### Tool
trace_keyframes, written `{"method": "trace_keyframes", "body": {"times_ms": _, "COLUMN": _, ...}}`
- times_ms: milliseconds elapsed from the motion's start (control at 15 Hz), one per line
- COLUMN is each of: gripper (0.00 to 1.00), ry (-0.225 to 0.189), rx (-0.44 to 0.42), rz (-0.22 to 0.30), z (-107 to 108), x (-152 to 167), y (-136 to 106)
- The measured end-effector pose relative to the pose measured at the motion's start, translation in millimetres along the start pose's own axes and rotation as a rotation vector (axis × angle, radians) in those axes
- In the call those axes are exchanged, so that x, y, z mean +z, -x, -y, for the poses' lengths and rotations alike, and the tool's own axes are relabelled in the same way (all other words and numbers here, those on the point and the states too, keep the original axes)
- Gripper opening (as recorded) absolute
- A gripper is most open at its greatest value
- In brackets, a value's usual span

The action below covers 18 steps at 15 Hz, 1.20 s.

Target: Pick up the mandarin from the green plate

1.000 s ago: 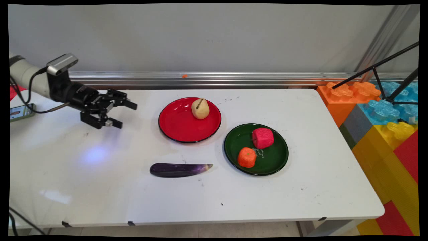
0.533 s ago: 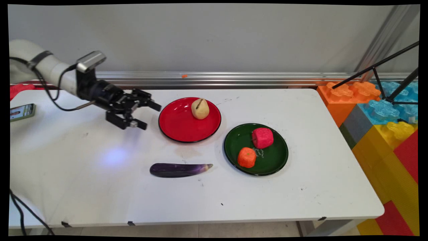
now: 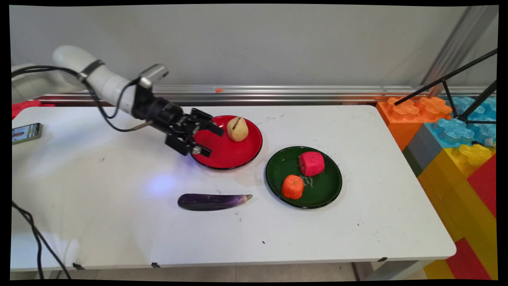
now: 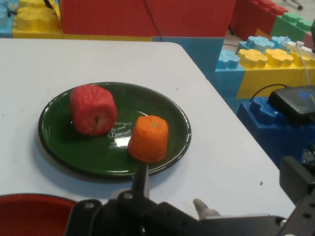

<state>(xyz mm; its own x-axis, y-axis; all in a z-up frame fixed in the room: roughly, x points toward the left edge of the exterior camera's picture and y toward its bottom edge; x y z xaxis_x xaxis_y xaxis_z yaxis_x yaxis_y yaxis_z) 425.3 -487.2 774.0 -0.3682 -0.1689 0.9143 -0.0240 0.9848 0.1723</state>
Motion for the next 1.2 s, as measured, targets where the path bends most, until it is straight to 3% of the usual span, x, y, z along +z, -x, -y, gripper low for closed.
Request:
{"method": "trace_keyframes", "body": {"times_ms": 400, "gripper": 1.00, "ry": 0.026, "rx": -0.023, "rz": 0.053, "z": 20, "x": 45, "y": -2}}
{"method": "trace_keyframes", "body": {"times_ms": 1200, "gripper": 1.00, "ry": 0.105, "rx": 0.010, "rz": 0.095, "z": 28, "x": 110, "y": -10}}
